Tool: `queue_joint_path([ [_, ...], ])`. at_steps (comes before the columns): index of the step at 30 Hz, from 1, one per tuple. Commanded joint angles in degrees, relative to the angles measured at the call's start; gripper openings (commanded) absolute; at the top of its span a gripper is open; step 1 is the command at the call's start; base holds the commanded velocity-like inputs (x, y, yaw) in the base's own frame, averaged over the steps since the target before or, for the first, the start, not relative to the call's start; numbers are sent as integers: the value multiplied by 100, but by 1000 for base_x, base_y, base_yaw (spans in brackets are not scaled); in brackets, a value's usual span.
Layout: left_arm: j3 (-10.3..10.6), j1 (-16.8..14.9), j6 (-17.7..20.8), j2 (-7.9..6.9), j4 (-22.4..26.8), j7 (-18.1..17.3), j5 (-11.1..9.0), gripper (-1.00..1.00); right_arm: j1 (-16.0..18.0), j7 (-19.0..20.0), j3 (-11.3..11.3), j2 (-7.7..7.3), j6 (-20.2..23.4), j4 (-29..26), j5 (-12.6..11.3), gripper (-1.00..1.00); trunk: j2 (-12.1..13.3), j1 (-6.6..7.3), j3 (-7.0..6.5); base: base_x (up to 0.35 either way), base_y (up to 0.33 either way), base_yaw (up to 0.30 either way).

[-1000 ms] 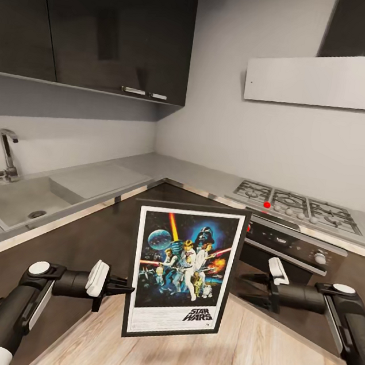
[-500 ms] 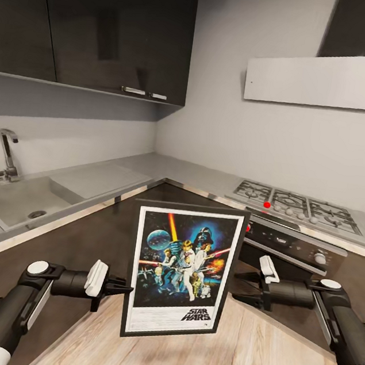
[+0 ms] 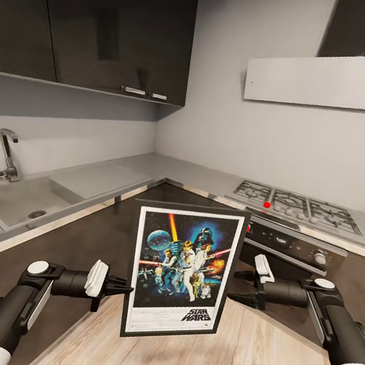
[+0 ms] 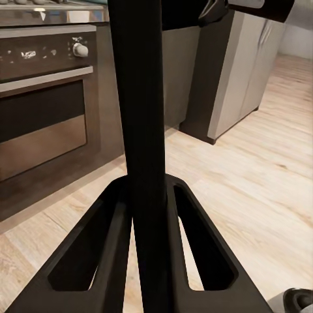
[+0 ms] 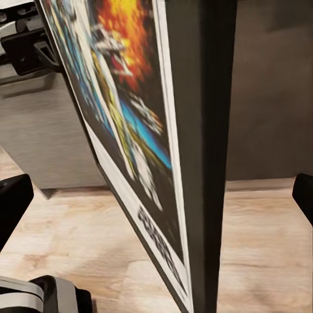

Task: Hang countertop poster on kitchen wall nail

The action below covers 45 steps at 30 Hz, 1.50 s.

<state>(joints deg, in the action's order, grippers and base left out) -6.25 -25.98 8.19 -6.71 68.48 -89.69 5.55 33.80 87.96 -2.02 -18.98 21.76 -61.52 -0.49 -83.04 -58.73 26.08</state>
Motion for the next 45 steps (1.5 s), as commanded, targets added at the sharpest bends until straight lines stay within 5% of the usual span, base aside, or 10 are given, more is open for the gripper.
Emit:
queue_joint_path([
  [1, -8, -4, 33, 3, 7, -31, 34, -100, 4, 19, -1, 6, 46, -1, -6, 100, -4, 0, 7, 0, 0, 0],
  [45, 1, -4, 33, 3, 8, -31, 34, -100, 4, 12, -1, 120, 21, -1, -12, 100, -4, 0, 7, 0, 0, 0],
])
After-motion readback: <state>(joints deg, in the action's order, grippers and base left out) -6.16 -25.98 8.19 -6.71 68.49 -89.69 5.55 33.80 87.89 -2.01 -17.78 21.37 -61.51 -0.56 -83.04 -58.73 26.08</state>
